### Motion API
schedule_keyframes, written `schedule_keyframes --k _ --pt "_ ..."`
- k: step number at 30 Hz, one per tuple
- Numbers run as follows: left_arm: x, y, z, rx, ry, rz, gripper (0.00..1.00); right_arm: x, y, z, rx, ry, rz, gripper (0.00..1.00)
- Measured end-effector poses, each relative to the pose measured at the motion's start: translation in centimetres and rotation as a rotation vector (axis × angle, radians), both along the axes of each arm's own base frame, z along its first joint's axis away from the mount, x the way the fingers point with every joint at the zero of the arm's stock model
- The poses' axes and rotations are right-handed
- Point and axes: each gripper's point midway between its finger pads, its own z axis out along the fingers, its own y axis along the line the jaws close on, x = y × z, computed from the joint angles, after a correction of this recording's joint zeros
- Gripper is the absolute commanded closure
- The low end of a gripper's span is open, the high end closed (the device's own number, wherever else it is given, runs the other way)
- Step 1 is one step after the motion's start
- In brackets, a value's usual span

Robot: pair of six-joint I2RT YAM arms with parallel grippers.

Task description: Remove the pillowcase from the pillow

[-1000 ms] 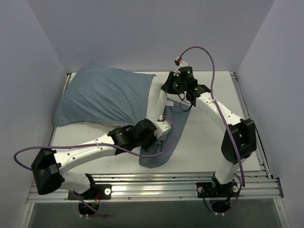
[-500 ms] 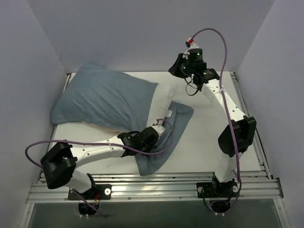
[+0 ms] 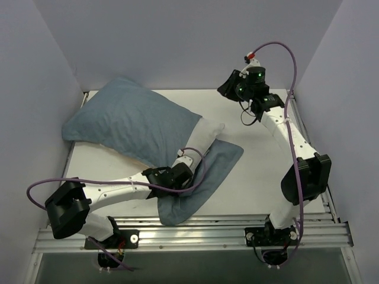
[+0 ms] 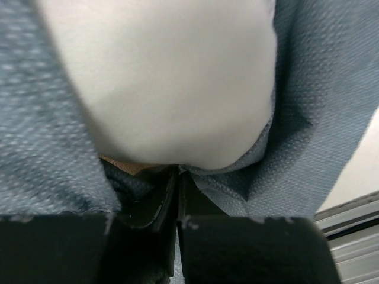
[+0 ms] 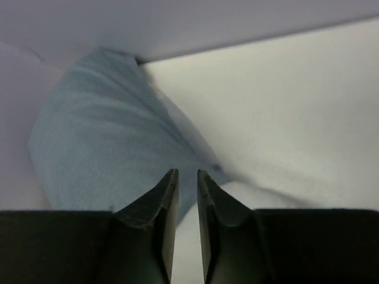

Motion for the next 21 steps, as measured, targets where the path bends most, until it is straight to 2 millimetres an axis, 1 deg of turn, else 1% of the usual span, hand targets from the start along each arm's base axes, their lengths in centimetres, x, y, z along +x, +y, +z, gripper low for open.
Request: schedule_keyframes --k 1,3,4,6,7,9,10,11,13,14,15,16,18,21 --pt "0.1 -0.1 0.3 -0.019 -0.01 0.002 0.91 -1.2 0.6 -1.4 -0.002 0.028 0.017 0.67" --pt "0.3 -0.5 1.0 -0.059 -0.033 0.003 0.91 -3.9 1.3 -4.7 -0.006 0.081 0.048 0.57" --pt "0.5 -0.8 1.3 -0.086 -0.048 0.004 0.91 -5.4 1.8 -6.7 -0.002 0.113 0.067 0.45" --pt "0.6 -1.1 1.7 -0.12 -0.067 0.004 0.91 -8.4 2.2 -10.5 0.003 0.187 0.094 0.35" --pt "0.7 -1.1 1.8 -0.134 -0.075 0.005 0.91 -9.7 2.3 -12.3 0.002 0.225 0.103 0.27" --pt "0.6 -1.0 1.9 -0.154 -0.086 0.004 0.91 -11.9 2.9 -15.1 -0.002 0.274 0.128 0.2" --pt "0.6 -1.0 1.9 -0.162 -0.091 0.004 0.91 -12.9 3.2 -16.3 0.0 0.294 0.139 0.15" --pt "0.6 -1.0 2.0 -0.173 -0.096 0.003 0.91 -13.9 3.9 -17.2 0.003 0.312 0.158 0.13" --pt "0.6 -1.1 2.3 -0.193 -0.107 0.002 0.91 -15.9 5.5 -18.3 0.018 0.322 0.205 0.09" --pt "0.7 -1.2 2.4 -0.202 -0.111 0.0 0.91 -16.9 6.3 -18.7 0.036 0.324 0.225 0.08" --pt "0.7 -1.3 2.5 -0.21 -0.116 -0.002 0.91 -17.5 6.7 -19.1 0.052 0.323 0.234 0.07" --pt "0.7 -1.4 2.6 -0.216 -0.119 -0.003 0.91 -18.4 7.3 -19.1 0.071 0.314 0.253 0.06" --pt "0.8 -1.5 2.6 -0.224 -0.124 -0.006 0.91 -19.4 7.8 -19.4 0.108 0.31 0.257 0.05" --pt "0.9 -1.7 2.7 -0.229 -0.129 -0.013 0.91 -20.4 8.8 -19.4 0.149 0.299 0.269 0.03"
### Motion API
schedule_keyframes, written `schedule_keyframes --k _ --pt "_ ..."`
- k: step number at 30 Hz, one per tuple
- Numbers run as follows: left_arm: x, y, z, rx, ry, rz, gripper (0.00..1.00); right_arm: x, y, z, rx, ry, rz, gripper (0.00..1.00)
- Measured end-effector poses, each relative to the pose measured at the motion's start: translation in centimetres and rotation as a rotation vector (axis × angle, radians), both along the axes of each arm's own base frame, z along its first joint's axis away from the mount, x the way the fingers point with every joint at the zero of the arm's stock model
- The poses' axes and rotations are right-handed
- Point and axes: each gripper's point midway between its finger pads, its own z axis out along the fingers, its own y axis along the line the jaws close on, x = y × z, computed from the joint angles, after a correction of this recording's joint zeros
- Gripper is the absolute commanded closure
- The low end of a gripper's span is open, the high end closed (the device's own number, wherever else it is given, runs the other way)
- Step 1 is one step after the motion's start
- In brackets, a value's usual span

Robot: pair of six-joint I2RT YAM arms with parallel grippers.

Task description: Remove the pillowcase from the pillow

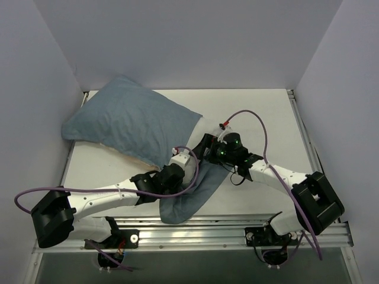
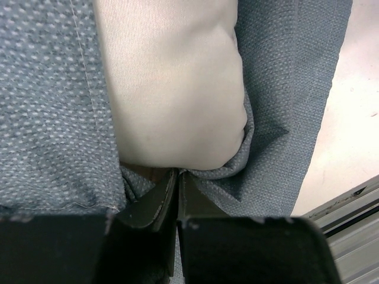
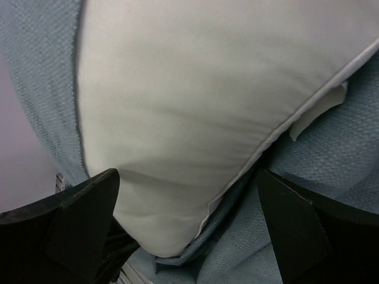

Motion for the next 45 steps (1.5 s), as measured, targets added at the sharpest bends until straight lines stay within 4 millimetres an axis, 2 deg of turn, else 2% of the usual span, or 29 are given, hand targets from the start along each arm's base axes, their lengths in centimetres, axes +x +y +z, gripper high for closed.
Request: schedule_keyframes --k 8,17,24,30,38,45 --pt "0.0 -0.3 0.1 -0.008 -0.003 -0.009 0.91 -0.5 2.8 1.6 0.081 -0.066 0.04 0.02" --pt "0.0 -0.3 0.1 -0.009 -0.001 -0.013 0.91 -0.7 3.5 -1.9 0.06 -0.014 0.04 0.01" --pt "0.0 -0.3 0.1 -0.008 -0.001 -0.013 0.91 -0.8 4.1 -2.7 0.055 -0.016 0.057 0.07" --pt "0.0 -0.2 0.1 -0.004 -0.003 -0.013 0.91 -1.2 5.0 -3.2 0.071 -0.024 0.11 0.05" --pt "0.2 0.1 0.3 -0.007 -0.01 -0.003 0.91 -1.9 4.3 -3.3 -0.014 -0.075 0.16 0.02" --pt "0.3 0.2 0.3 -0.007 -0.01 0.002 0.91 -3.4 4.7 -4.6 -0.079 -0.067 0.219 0.03"
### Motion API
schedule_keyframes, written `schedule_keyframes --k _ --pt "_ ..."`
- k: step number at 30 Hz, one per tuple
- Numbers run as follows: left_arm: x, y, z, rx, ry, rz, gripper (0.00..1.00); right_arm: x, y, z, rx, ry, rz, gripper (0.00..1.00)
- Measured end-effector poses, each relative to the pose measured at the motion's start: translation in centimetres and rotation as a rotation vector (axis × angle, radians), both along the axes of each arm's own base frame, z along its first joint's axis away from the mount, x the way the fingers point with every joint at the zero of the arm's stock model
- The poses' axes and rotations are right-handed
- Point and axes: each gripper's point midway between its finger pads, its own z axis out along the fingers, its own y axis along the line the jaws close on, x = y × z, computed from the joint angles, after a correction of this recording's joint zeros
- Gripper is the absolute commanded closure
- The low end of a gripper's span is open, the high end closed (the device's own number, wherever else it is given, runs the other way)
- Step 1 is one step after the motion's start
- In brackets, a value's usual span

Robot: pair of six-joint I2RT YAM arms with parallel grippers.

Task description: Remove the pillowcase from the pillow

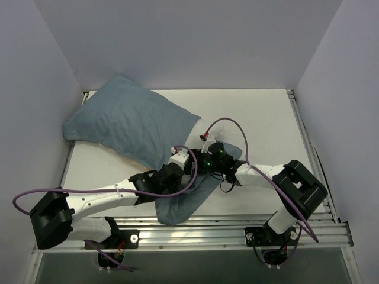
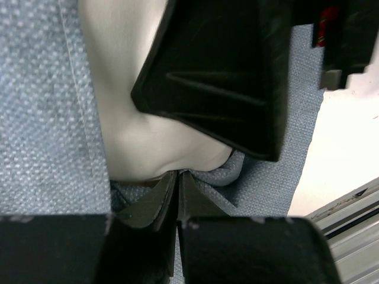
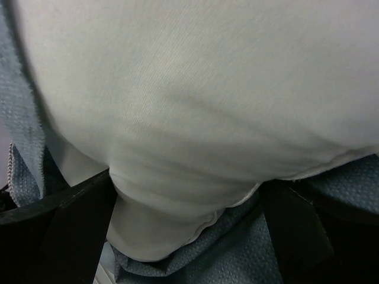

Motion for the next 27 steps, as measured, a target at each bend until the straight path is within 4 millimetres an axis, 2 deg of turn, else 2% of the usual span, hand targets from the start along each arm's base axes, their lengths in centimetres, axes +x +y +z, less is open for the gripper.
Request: schedule_keyframes --k 1,4,5,7,8,11,15,19,24,27 --pt "0.0 0.0 0.0 0.001 0.0 0.0 0.91 -0.1 0.3 -0.2 -0.002 0.002 0.008 0.05" --pt "0.0 0.1 -0.1 0.004 0.002 0.0 0.91 0.0 0.9 -0.8 -0.002 0.01 0.024 0.22" --pt "0.0 0.1 -0.1 0.005 0.001 -0.001 0.91 0.1 1.1 -0.9 -0.002 0.011 0.029 0.37" --pt "0.0 0.1 -0.1 0.006 0.0 -0.002 0.91 0.4 1.5 -0.9 -0.001 0.003 0.04 0.55" --pt "0.0 0.1 -0.1 0.006 0.0 -0.002 0.91 0.6 1.8 -0.6 0.001 -0.006 0.047 0.74" --pt "0.1 0.2 -0.1 0.007 -0.001 0.0 0.91 1.4 2.5 0.6 0.002 -0.038 0.066 1.0" --pt "0.3 0.3 0.0 0.012 -0.005 0.001 0.91 2.9 3.3 2.7 -0.025 -0.079 0.078 1.0" --pt "0.6 0.6 0.0 0.016 -0.012 0.013 0.91 4.8 3.1 5.2 -0.039 -0.105 0.063 1.0" --pt "1.3 0.8 0.3 0.013 -0.037 0.041 0.91 8.2 0.8 9.6 -0.033 -0.137 -0.009 1.0" --pt "2.1 1.3 0.6 0.013 -0.054 0.075 0.92 9.5 -0.7 12.3 -0.026 -0.155 -0.042 1.0"
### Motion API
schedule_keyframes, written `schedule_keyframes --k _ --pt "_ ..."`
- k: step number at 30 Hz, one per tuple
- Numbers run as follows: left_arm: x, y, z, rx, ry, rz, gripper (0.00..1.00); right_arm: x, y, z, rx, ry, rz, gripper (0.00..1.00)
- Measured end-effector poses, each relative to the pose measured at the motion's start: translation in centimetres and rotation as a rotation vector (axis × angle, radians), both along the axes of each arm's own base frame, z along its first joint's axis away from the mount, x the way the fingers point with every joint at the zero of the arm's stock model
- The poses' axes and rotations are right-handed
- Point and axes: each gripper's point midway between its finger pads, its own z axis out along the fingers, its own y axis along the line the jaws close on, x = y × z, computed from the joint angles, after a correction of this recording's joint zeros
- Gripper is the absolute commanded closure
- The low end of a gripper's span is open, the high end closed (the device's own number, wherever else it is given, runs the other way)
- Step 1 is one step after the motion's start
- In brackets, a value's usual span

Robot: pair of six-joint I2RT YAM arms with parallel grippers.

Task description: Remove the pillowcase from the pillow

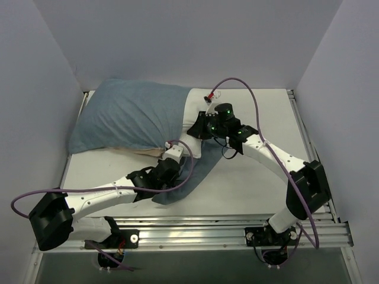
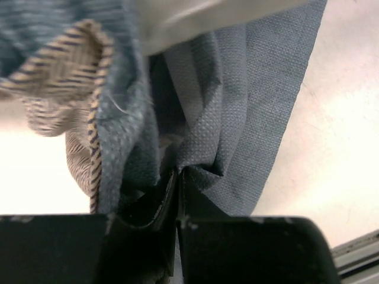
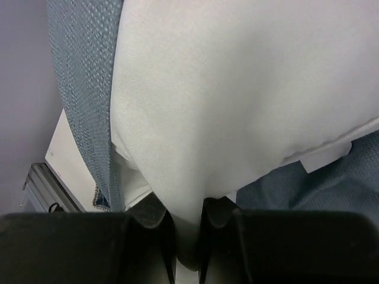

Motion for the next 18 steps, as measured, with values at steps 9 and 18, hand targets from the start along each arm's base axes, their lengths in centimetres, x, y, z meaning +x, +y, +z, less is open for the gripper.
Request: schedule_keyframes --k 9,18 --pt "3.2 2.5 0.6 -0.062 0.0 0.198 0.95 -2.7 -1.9 4.0 0.002 0.007 0.029 1.0" --pt "6.3 4.8 4.6 -0.29 -0.02 0.347 0.47 -8.5 -5.8 1.2 -0.025 0.015 0.029 1.0"
